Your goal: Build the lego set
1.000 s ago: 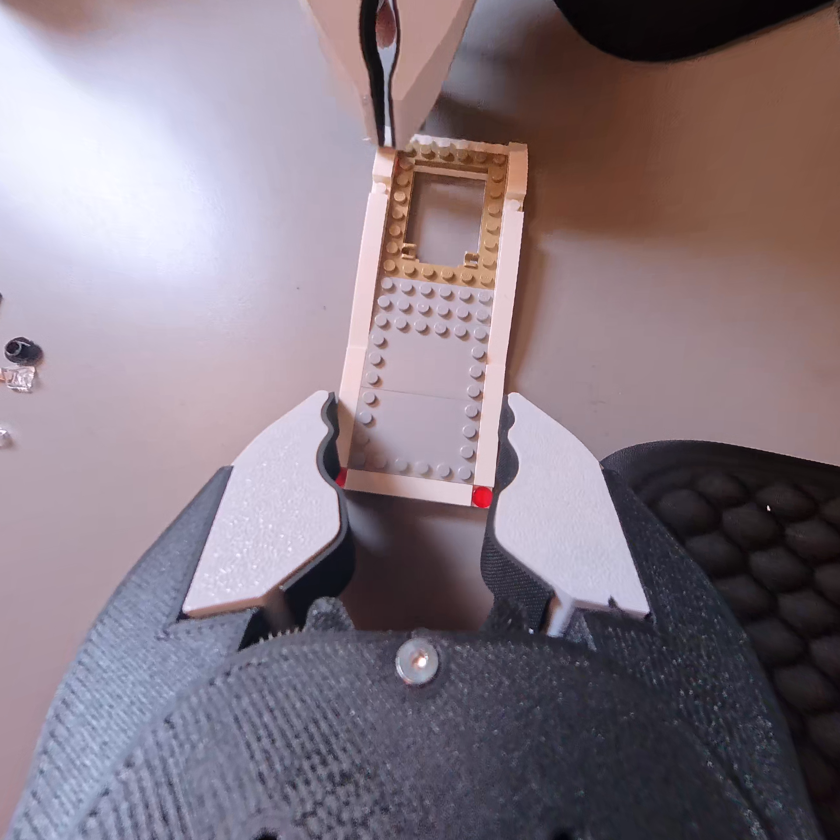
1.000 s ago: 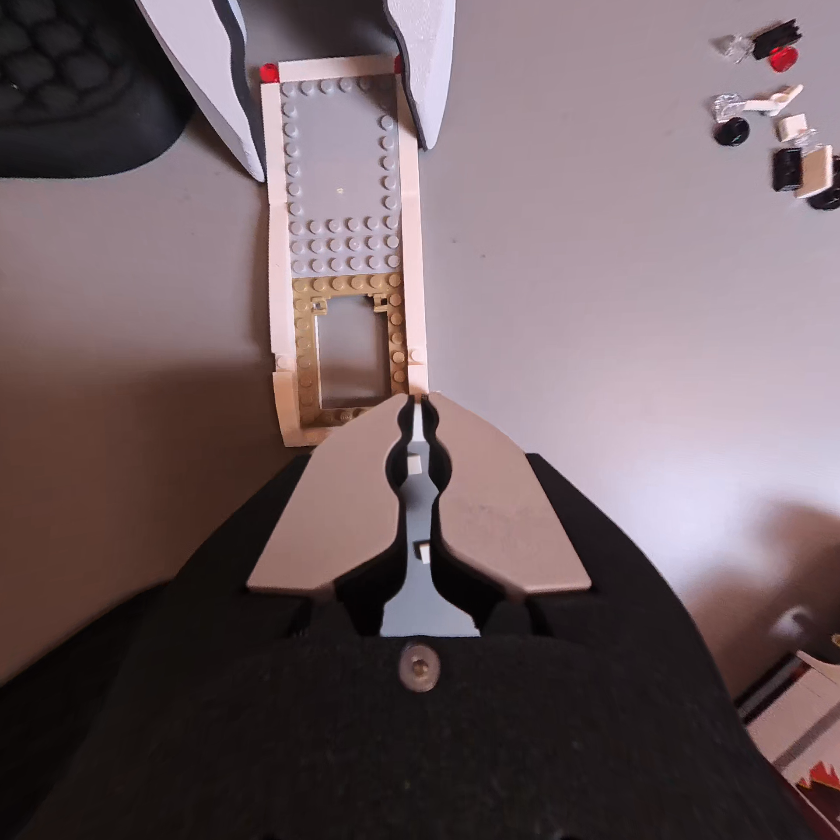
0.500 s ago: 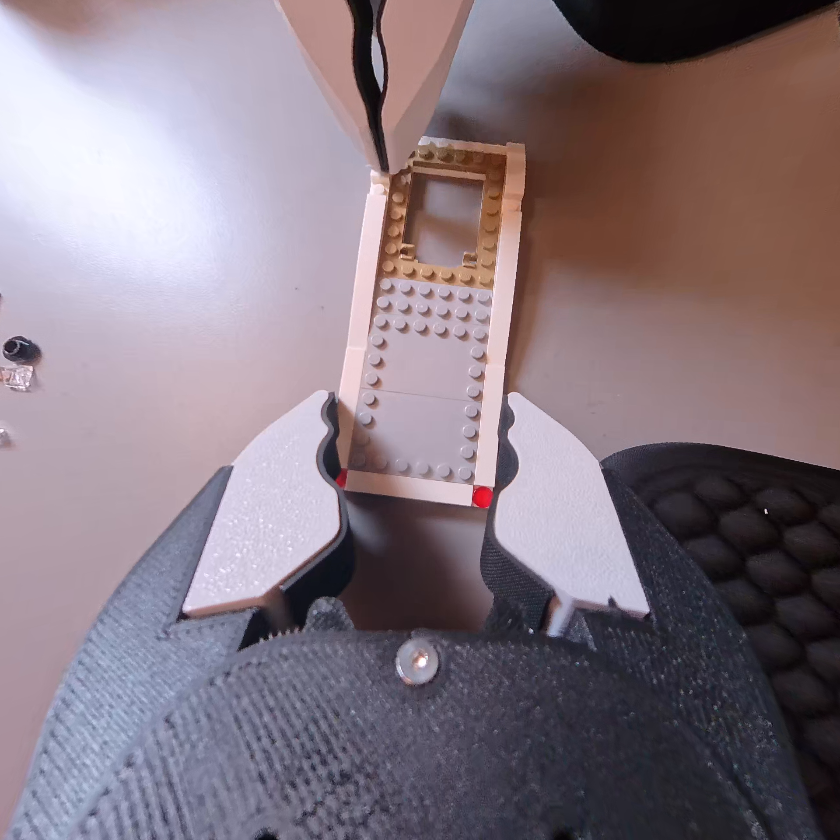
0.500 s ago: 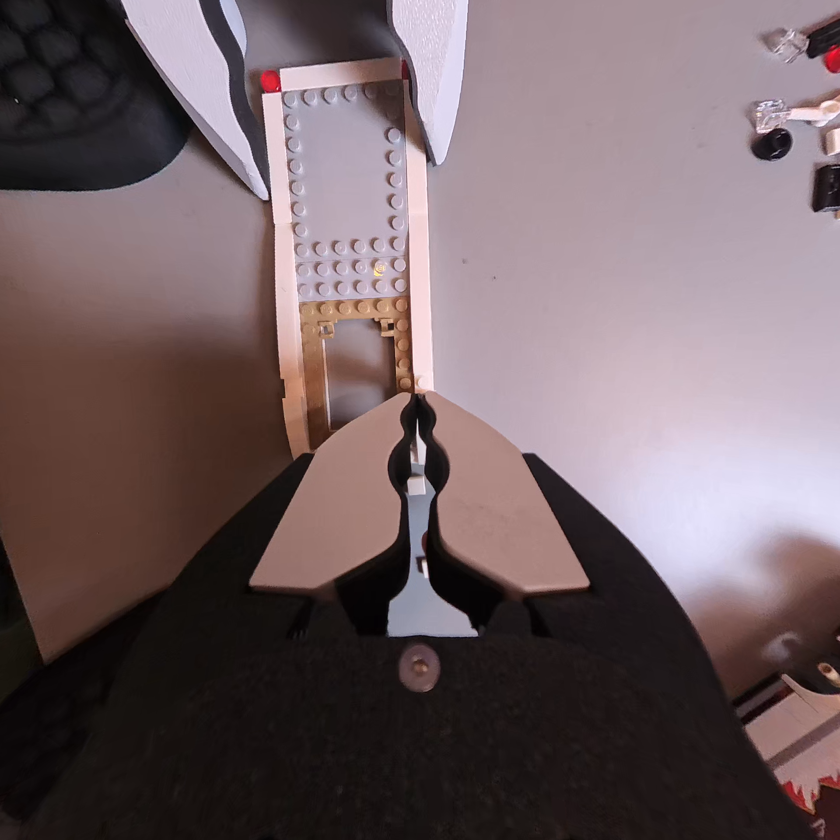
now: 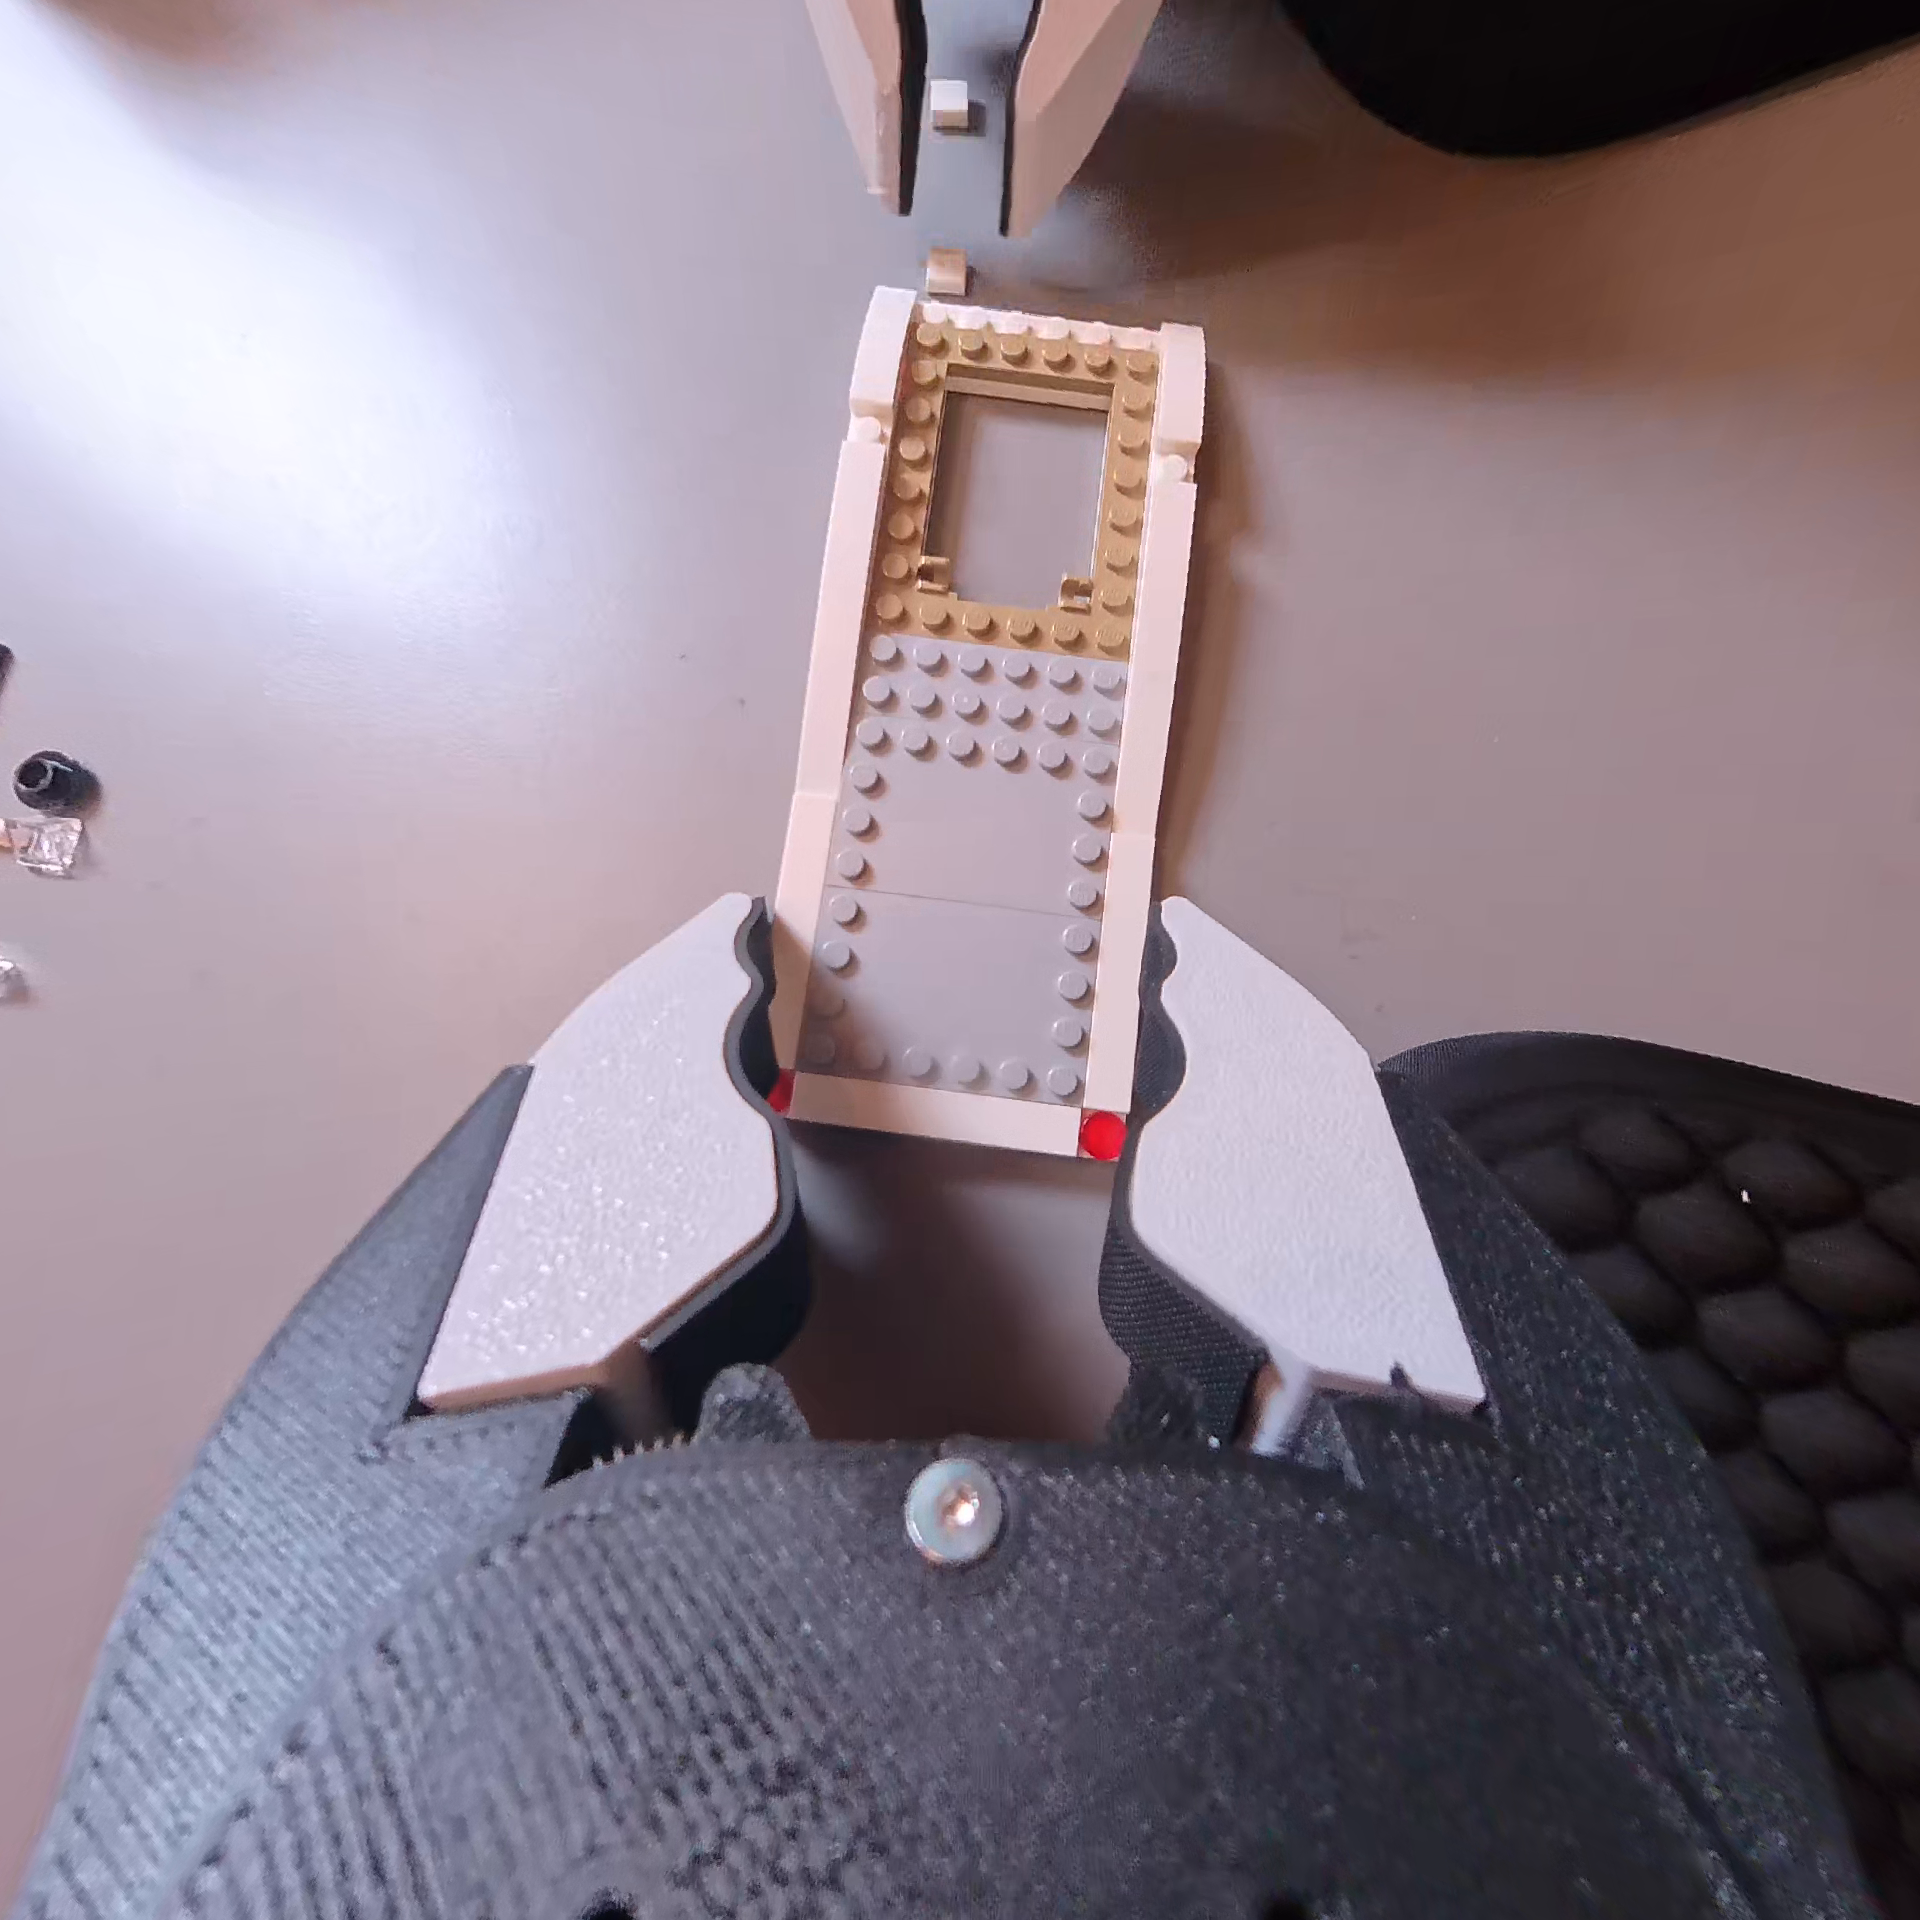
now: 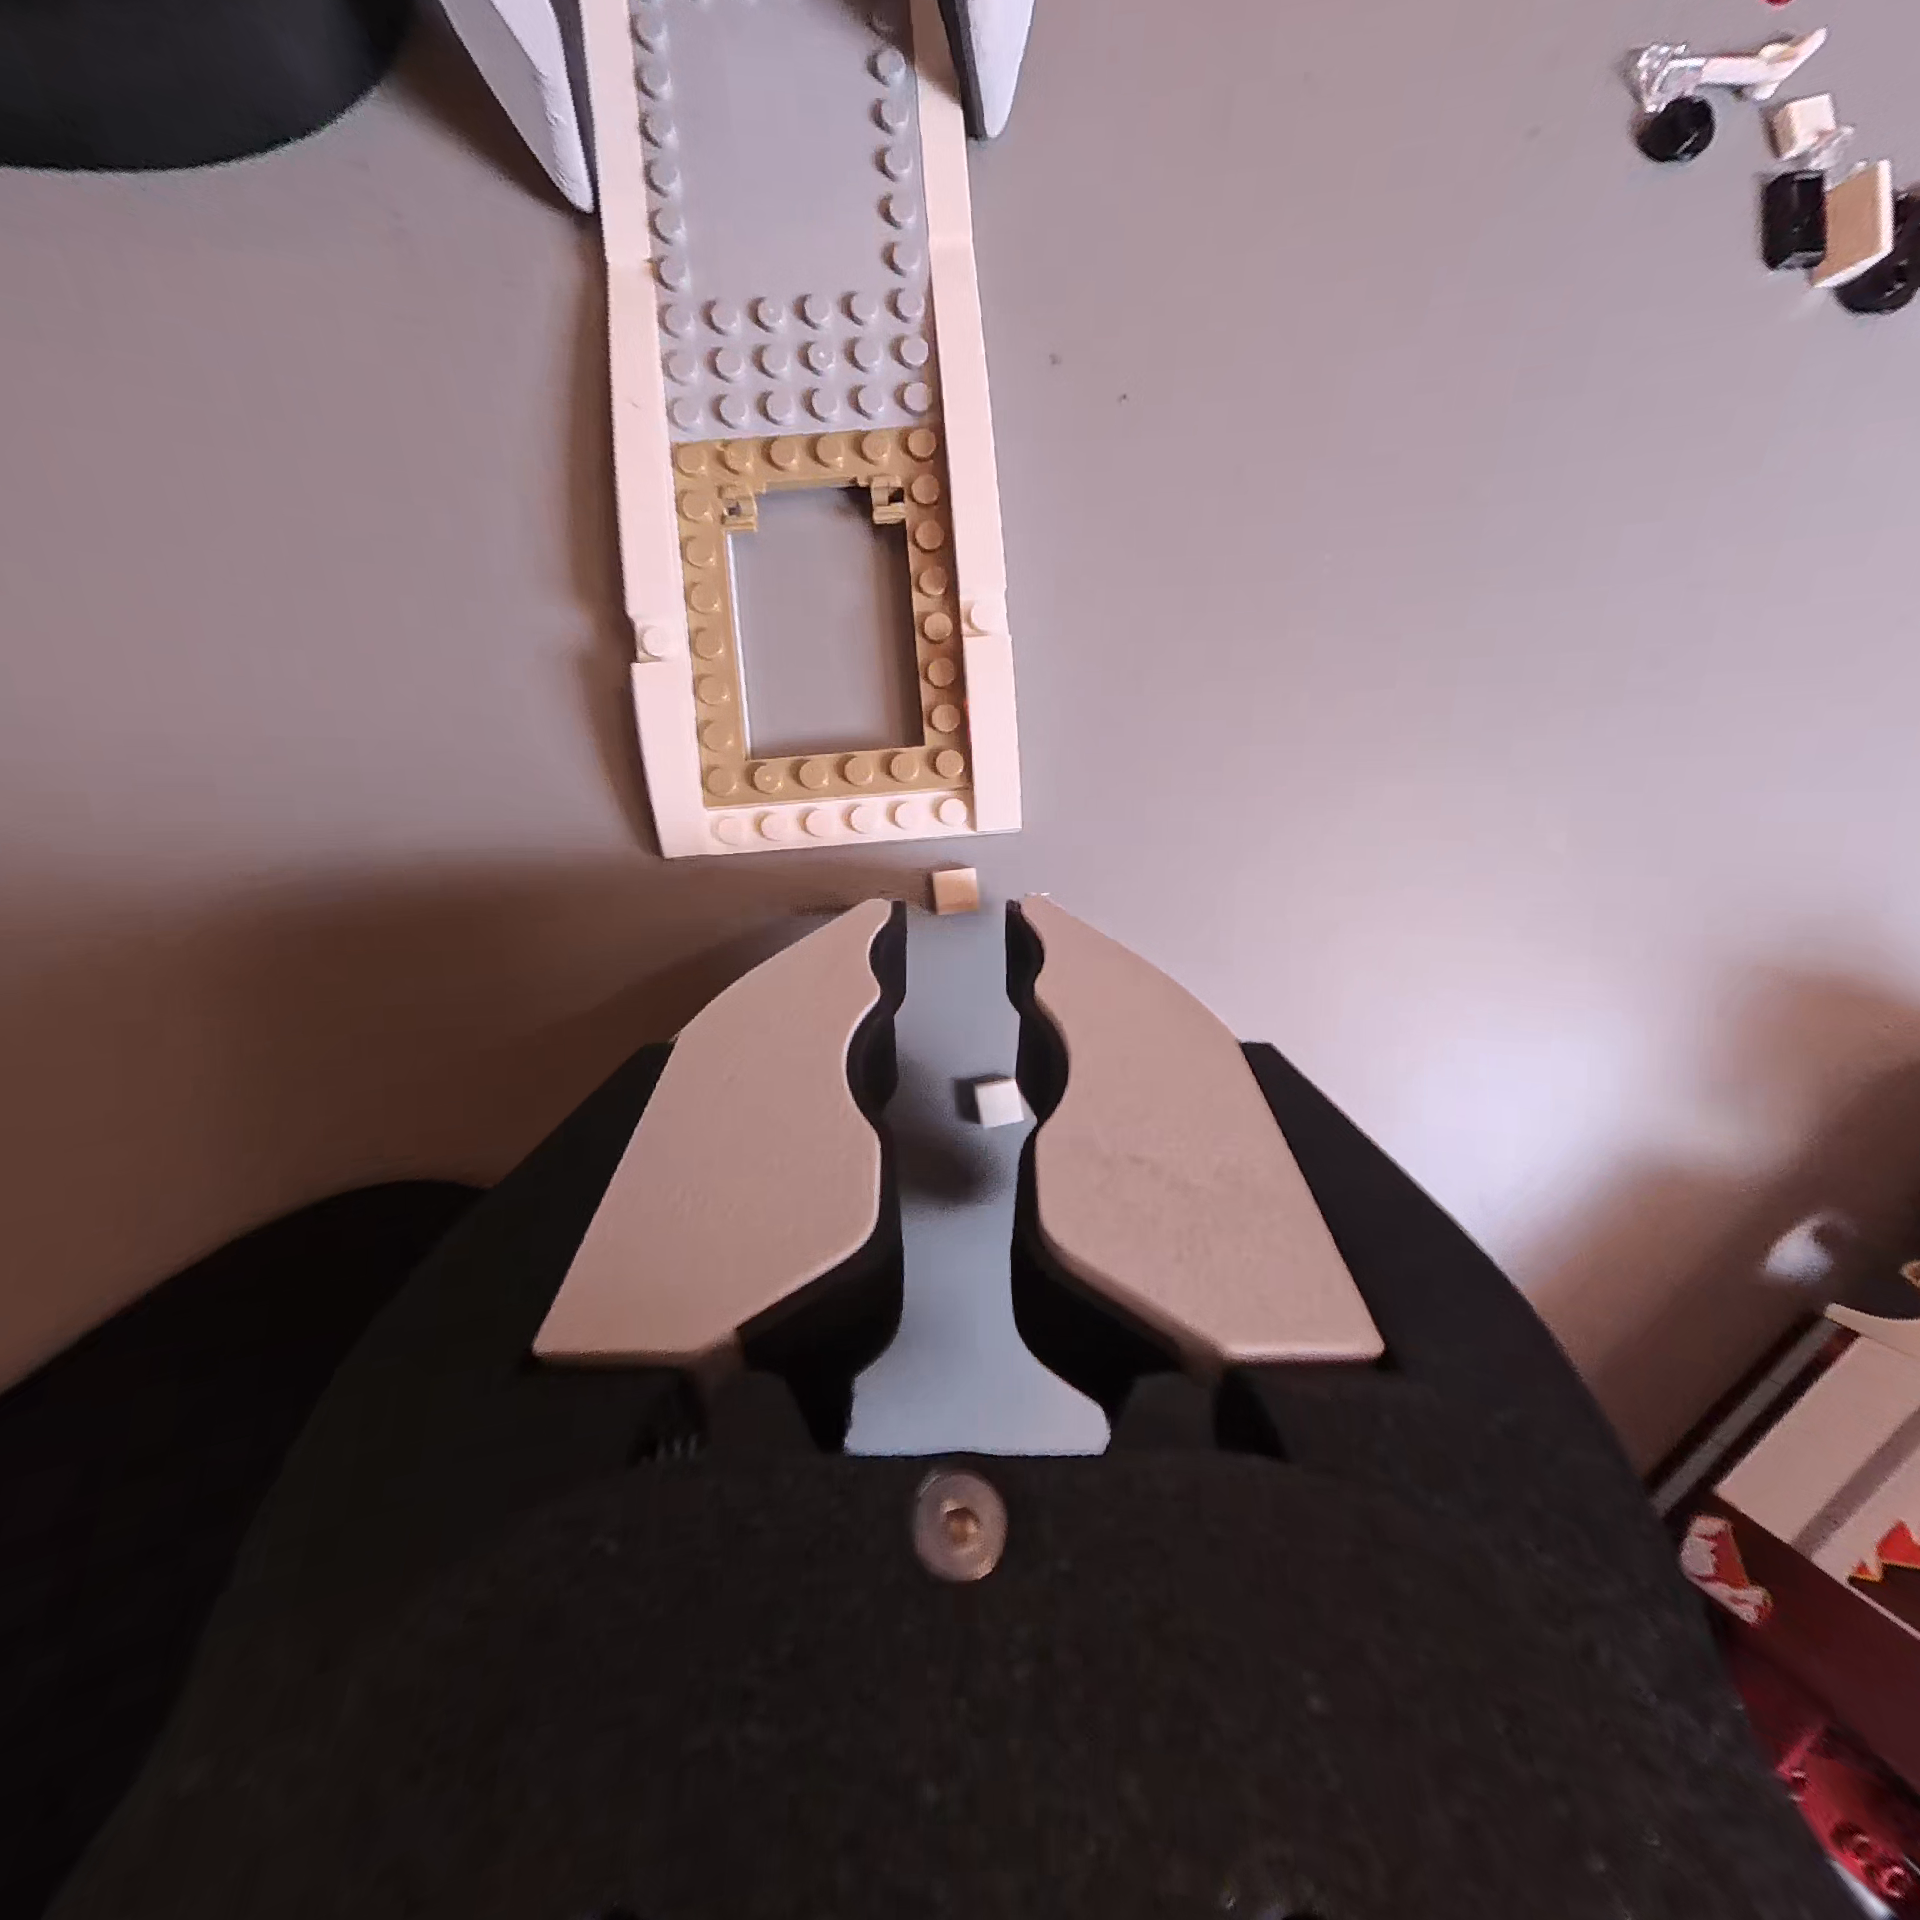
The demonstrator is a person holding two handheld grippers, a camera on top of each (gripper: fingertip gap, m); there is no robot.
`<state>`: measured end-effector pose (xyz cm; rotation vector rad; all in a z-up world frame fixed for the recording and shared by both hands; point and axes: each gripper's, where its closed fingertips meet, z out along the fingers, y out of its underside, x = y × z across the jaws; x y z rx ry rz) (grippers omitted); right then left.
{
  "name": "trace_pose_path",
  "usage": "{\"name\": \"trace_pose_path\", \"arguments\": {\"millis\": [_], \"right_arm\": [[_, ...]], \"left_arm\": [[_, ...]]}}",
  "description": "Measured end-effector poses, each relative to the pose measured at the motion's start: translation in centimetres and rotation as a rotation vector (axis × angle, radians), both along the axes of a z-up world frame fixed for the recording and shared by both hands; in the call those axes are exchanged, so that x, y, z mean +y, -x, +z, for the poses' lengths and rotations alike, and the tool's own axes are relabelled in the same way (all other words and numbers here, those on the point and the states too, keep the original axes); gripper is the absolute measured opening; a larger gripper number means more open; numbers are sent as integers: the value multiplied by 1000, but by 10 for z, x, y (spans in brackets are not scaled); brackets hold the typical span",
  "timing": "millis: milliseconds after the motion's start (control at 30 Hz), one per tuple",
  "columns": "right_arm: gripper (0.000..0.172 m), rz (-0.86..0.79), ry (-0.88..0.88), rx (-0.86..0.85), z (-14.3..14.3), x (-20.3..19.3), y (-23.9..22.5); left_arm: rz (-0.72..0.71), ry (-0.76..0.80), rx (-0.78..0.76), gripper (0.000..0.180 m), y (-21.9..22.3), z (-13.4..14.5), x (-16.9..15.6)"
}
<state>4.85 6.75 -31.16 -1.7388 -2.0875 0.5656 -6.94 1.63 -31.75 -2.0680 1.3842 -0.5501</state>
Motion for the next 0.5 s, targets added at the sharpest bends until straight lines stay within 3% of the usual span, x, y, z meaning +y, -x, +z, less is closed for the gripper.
{"name": "trace_pose_path", "arguments": {"millis": [33, 500], "right_arm": [[16, 1, 2, -14, -2, 1, 0], [7, 6, 59, -59, -5, -3, 3]], "left_arm": [[2, 0, 1, 68, 0, 0, 0], [10, 0, 2, 68, -1, 0, 0]]}}
